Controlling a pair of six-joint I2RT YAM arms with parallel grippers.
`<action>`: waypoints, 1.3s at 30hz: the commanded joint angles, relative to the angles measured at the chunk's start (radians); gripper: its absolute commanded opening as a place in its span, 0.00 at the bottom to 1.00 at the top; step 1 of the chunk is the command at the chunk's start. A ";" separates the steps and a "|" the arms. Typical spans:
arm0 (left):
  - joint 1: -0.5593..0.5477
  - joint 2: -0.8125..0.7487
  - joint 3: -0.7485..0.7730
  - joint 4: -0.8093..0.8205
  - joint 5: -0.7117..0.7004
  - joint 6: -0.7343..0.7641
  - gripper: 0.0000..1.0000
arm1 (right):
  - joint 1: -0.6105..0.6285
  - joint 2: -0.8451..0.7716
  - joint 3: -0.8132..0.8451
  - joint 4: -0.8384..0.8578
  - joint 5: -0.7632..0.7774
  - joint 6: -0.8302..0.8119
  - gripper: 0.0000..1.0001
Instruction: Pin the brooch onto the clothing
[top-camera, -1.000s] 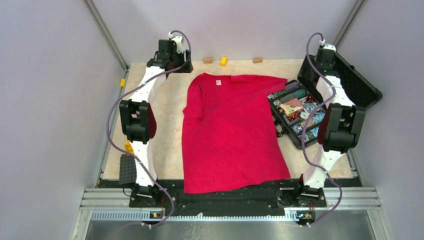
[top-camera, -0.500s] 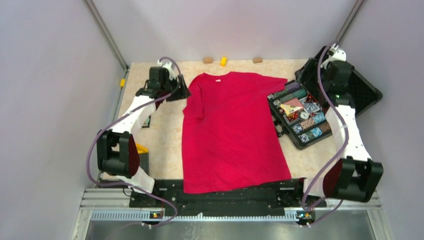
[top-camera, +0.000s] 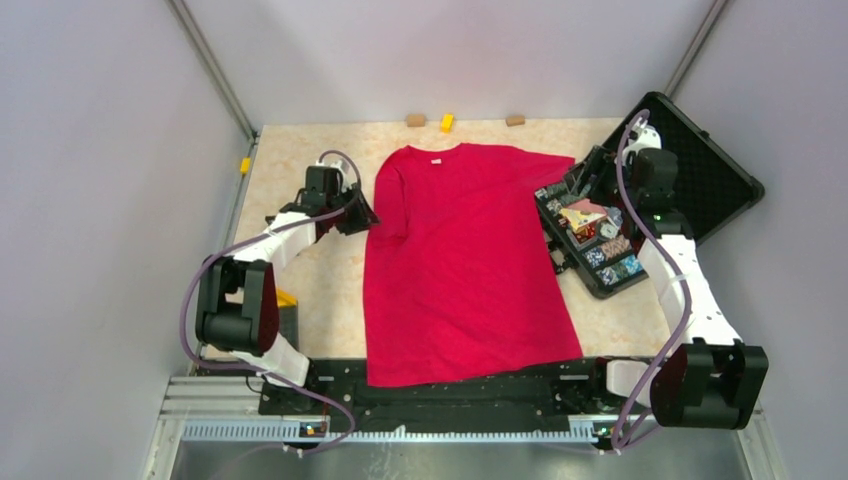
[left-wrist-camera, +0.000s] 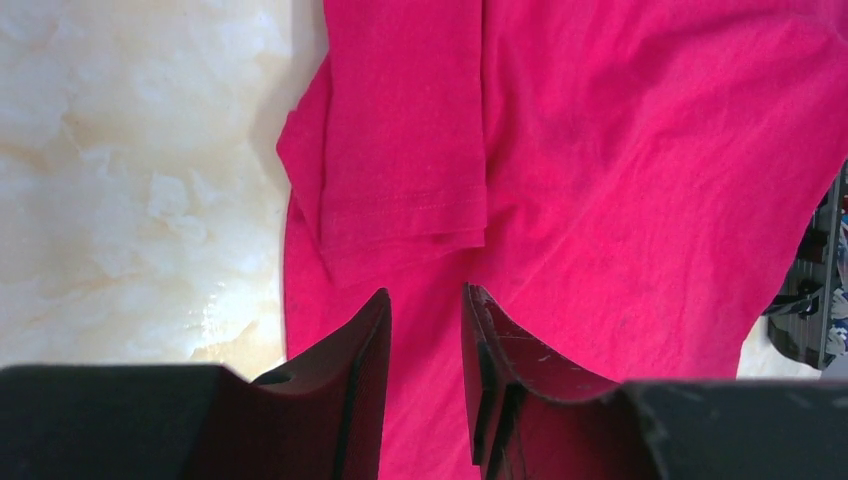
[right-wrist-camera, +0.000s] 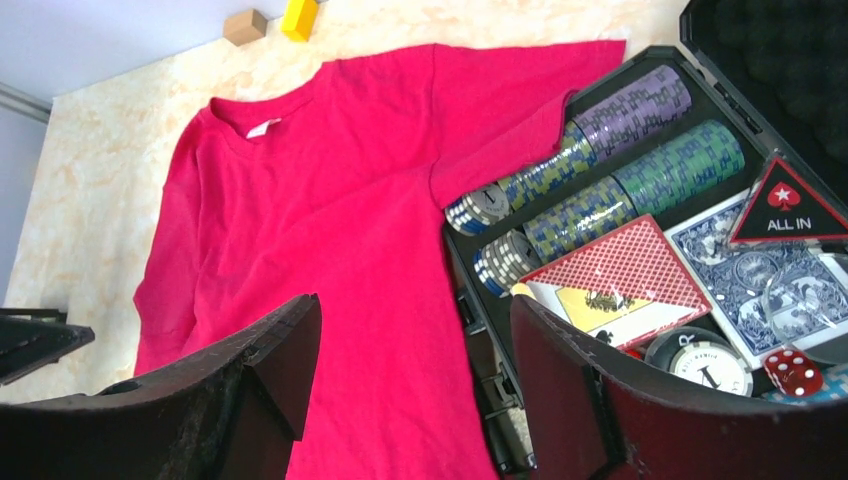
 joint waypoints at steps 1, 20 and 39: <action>0.005 0.040 0.037 0.083 -0.033 -0.014 0.35 | 0.010 -0.010 -0.005 0.023 -0.009 0.012 0.70; 0.005 0.172 0.063 0.105 -0.077 0.019 0.32 | 0.012 0.013 -0.005 0.020 -0.011 0.012 0.69; 0.005 0.238 0.085 0.113 -0.048 0.037 0.30 | 0.012 0.021 -0.009 0.018 -0.013 0.006 0.69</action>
